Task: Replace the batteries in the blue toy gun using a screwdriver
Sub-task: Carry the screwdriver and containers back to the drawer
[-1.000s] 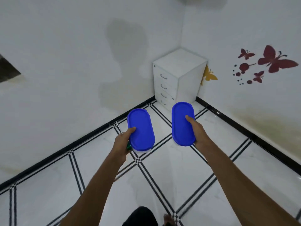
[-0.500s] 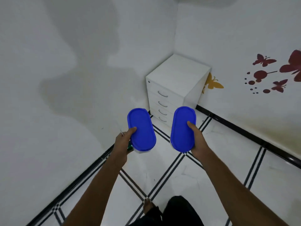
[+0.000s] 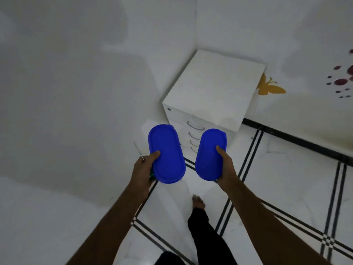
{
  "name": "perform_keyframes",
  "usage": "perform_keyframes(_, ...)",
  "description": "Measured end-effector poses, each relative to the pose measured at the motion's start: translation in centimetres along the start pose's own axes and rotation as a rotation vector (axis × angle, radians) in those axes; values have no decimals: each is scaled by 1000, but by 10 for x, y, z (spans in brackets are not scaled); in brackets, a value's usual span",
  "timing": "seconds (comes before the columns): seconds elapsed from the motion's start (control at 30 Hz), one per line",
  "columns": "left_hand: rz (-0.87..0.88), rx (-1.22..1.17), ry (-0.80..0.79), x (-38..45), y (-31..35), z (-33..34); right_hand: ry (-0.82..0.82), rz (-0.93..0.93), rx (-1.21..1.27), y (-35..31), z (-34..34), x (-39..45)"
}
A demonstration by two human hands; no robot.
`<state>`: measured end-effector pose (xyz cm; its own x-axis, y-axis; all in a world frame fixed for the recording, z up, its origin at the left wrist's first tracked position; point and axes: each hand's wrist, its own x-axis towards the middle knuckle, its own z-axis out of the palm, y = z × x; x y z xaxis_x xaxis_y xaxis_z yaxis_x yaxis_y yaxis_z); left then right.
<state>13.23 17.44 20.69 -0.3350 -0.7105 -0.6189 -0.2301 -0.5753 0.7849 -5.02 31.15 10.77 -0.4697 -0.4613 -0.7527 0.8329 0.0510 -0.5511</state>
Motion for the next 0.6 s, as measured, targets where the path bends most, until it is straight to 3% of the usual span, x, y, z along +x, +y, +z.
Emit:
perform_keyframes(0.33, -50, 75, -88, 171, -4, 30, -56, -22, 247, 35, 46, 152)
perform_keyframes(0.6, -88, 74, -136, 233, -27, 7, -29, -102, 313, 55, 63, 203)
